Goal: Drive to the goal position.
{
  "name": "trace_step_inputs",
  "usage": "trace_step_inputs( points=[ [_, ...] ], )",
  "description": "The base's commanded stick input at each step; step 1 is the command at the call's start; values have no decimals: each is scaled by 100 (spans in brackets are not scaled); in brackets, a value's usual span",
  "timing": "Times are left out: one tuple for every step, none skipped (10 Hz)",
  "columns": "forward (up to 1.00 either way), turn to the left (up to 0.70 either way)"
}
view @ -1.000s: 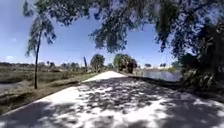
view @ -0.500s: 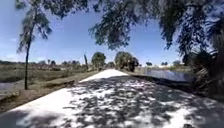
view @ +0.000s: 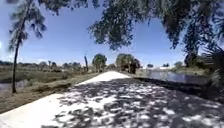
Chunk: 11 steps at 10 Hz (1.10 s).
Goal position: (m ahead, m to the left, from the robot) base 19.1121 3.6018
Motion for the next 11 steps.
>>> trace_step_inputs(
  points=[
    [100, 0],
    [100, 0],
    [100, 0],
    [100, 0],
    [100, 0],
    [100, 0],
    [100, 0],
    [100, 0],
    [100, 0],
    [100, 0],
    [100, 0]
  ],
)
